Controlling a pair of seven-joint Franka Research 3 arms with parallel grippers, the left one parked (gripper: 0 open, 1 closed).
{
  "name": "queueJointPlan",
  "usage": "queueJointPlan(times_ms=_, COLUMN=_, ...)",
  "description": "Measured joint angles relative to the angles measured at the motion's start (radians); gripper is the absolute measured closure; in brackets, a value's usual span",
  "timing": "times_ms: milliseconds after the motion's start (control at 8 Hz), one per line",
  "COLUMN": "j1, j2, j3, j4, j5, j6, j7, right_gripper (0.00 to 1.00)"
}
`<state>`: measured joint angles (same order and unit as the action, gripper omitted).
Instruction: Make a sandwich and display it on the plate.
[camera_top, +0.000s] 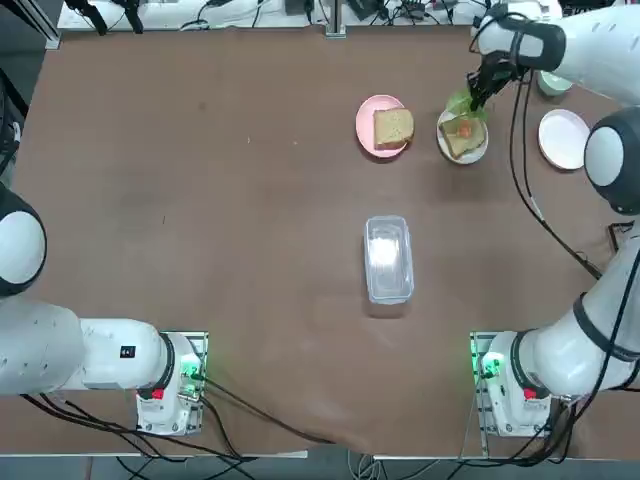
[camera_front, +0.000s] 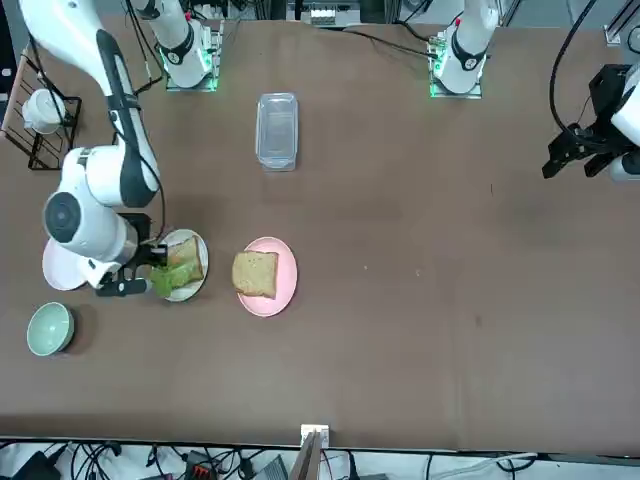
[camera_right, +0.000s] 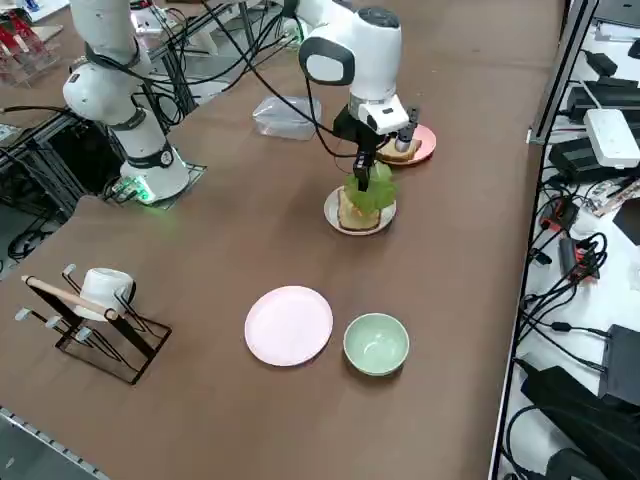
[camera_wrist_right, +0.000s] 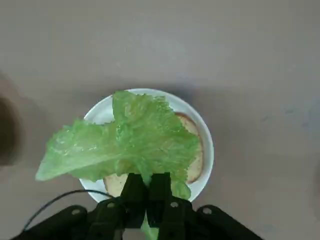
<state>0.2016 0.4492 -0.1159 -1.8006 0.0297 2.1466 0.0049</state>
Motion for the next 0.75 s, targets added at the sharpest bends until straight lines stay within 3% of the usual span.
queueJointPlan(times_ms=750, j1=0.011, j2=0.036, j3=-0.017, j4=-0.016, j5=-0.056, j6=-0.019, j7=0.041, right_gripper=0.95)
